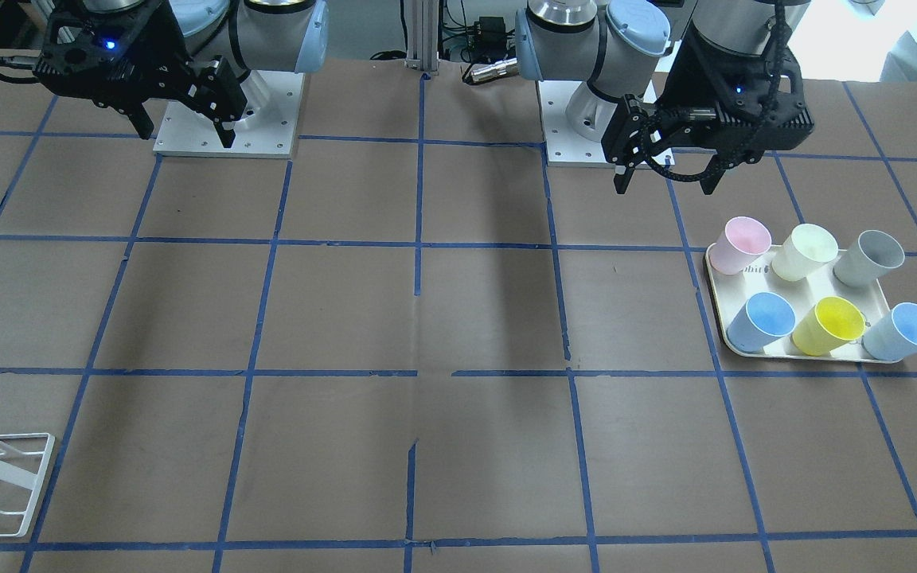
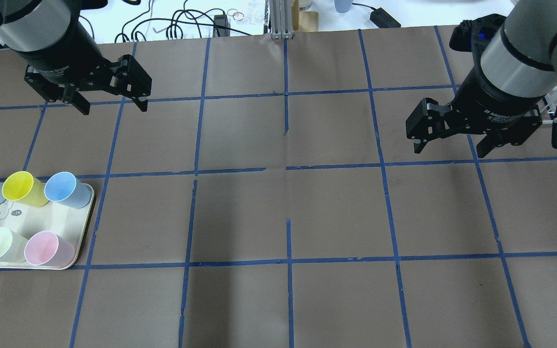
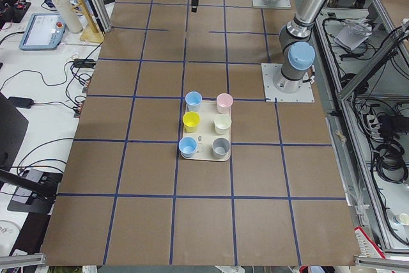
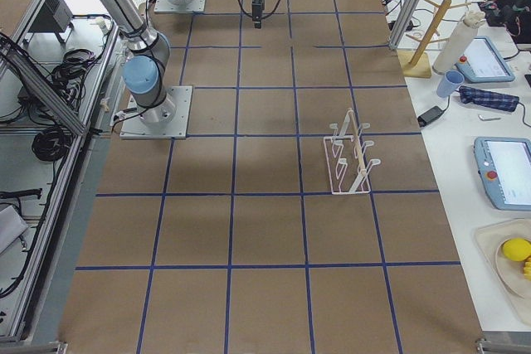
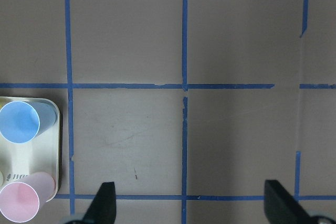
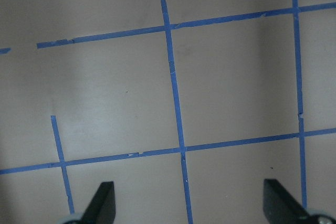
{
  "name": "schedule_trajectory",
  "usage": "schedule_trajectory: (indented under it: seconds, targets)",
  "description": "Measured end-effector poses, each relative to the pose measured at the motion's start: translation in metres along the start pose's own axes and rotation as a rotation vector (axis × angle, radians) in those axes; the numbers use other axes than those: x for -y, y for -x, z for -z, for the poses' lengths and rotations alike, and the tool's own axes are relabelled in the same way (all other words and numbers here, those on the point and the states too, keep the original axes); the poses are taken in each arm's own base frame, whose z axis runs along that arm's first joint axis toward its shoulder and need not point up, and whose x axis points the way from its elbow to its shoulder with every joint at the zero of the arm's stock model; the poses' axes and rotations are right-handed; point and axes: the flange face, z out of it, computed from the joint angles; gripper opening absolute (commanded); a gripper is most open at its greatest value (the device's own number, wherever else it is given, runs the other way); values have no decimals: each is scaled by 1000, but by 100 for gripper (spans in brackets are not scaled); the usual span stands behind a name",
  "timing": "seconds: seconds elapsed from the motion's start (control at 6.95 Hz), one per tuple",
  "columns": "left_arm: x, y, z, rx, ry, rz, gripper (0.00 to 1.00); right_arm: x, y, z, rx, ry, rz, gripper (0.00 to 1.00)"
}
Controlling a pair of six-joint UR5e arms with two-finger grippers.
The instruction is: Transfer IKEA cup to right arm and place on rack
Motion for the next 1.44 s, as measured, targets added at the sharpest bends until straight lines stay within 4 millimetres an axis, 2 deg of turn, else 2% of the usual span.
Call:
schedule_trajectory:
  seconds: [0.43,0.58,0.72,1.01,1.44]
  targets:
    - [-3,3,6,6,-10,-3,100,-1,0,0,-1,0,-1,100]
    - [-5,11,5,10,2,-26,100,-1,0,1,-2,-1,-2,100]
    - [-5,30,1,14,26,-71,100,-1,0,1,-3,-3,-2,100]
    - [-4,102,-23,4,82,-156,100,1,0,2,-2,-13,-1,100]
    - [-24,267,-68,-43,125,-224,100,0,0,1,-3,-9,-4,100]
